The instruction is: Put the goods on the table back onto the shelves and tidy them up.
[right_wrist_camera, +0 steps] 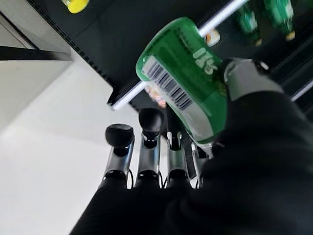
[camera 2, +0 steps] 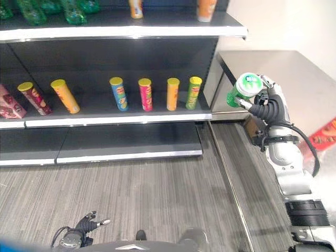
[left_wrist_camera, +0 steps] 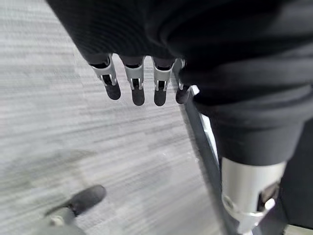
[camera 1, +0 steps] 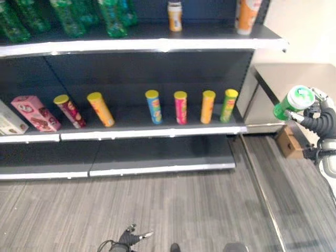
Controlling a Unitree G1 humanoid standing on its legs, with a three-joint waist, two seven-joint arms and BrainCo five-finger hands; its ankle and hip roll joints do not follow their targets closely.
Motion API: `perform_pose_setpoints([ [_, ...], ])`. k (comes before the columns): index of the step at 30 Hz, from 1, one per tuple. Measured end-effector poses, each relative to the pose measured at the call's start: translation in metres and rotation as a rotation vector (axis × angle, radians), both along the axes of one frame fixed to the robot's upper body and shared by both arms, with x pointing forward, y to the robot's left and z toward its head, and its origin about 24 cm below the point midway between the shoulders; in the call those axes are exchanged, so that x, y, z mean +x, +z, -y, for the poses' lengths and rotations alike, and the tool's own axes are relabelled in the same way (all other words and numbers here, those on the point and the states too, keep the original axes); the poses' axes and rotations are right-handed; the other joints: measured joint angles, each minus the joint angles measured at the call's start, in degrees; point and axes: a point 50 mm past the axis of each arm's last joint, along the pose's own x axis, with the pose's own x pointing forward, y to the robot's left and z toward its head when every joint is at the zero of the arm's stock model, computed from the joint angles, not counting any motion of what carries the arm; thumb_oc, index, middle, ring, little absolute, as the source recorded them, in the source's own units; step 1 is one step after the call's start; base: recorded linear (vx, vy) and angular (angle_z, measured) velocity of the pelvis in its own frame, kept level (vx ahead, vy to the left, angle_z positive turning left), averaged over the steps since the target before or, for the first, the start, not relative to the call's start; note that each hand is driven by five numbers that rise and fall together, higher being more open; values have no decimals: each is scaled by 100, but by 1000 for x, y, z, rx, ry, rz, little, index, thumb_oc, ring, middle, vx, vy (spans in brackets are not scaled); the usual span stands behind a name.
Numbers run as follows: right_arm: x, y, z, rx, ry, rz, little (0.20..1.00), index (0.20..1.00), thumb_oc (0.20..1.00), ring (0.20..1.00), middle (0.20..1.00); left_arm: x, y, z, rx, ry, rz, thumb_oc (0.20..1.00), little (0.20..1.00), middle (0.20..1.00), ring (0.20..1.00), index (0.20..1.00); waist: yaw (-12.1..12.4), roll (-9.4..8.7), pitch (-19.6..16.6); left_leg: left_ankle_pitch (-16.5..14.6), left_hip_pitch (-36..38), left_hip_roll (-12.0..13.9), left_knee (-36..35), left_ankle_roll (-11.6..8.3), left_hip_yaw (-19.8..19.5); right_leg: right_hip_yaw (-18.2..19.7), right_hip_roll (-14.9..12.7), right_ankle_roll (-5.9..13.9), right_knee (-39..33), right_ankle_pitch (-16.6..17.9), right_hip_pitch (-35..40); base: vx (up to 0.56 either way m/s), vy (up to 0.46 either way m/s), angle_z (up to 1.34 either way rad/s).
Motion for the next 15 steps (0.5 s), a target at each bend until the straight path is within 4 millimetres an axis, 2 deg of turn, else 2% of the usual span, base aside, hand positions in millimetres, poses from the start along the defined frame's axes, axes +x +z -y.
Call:
perform_pose_setpoints([
  [3, 1, 10, 0, -14, 3, 32, 200, 200, 200, 200, 200, -6, -4, 10, -26, 1, -16, 1000, 1000, 1000, 1000, 1000, -50, 209, 96, -110, 50, 114, -16, -31, -98, -352, 367, -45, -1955, 165, -147, 177, -17, 6],
  [4, 1, 12, 2, -20, 0, 36, 200, 200, 200, 200, 200, -4, -4, 11, -29, 0, -13, 1000, 1000, 1000, 1000, 1000, -93, 237, 128, -112, 56, 156, -17, -33, -137, -398, 457, 40, -2428, 262, -102, 328, -6, 32],
  [5, 1, 17, 7, -29, -18, 49, 200, 200, 200, 200, 200, 0, -5, 15, -42, -5, -17, 1000, 1000, 1000, 1000, 1000, -206, 165, 220, -183, 154, 171, -20, -125, -295, -244, 749, 140, -3534, 694, -115, 294, -11, 39],
  [6, 1, 21, 8, -27, -24, 64, 200, 200, 200, 200, 200, 2, -5, 15, -44, -5, -20, 1000, 1000, 1000, 1000, 1000, -211, 97, 234, -237, 213, 151, -22, -162, -309, -269, 822, 151, -3889, 834, -125, 286, -16, 32],
  [9, 3, 30, 7, -23, -24, 107, 200, 200, 200, 200, 200, 0, -6, 17, -59, 4, -28, 1000, 1000, 1000, 1000, 1000, -305, -124, 240, -465, 504, 90, -29, -441, -502, -603, 834, 239, -3837, 883, -26, 185, -67, 36],
  [10, 2, 34, 8, -38, -28, 114, 200, 200, 200, 200, 200, 0, -7, 19, -68, 7, -29, 1000, 1000, 1000, 1000, 1000, -354, -146, 218, -548, 610, 108, -30, -561, -671, -637, 833, 178, -3736, 1071, 73, 140, -61, 67],
  [12, -1, 45, 14, -82, -45, 127, 200, 200, 200, 200, 200, 5, -8, 33, -103, -9, -7, 1000, 1000, 1000, 1000, 1000, -355, 113, 217, -643, 653, 412, -28, -740, -809, -797, 1103, 180, -3688, 1211, 170, 251, -129, 53],
  [13, -1, 49, 15, -98, -48, 134, 200, 200, 200, 200, 200, 8, -7, 36, -109, -19, 4, 1000, 1000, 1000, 1000, 1000, -335, 163, 196, -643, 653, 506, -27, -755, -774, -786, 1210, 64, -3698, 1303, 181, 313, -175, 38],
  [14, -1, 54, 17, -112, -50, 139, 200, 200, 200, 200, 200, 10, -7, 39, -113, -23, 10, 1000, 1000, 1000, 1000, 1000, -353, 258, 206, -666, 700, 716, -26, -773, -777, -878, 1328, -38, -3673, 1380, 278, 211, -140, 45],
  [15, -1, 57, 18, -129, -51, 136, 200, 200, 200, 200, 200, 10, -7, 42, -120, -25, 8, 1000, 1000, 1000, 1000, 1000, -386, 329, 179, -736, 737, 872, -23, -862, -794, -985, 1443, -78, -3657, 1410, 352, 127, -93, 48],
])
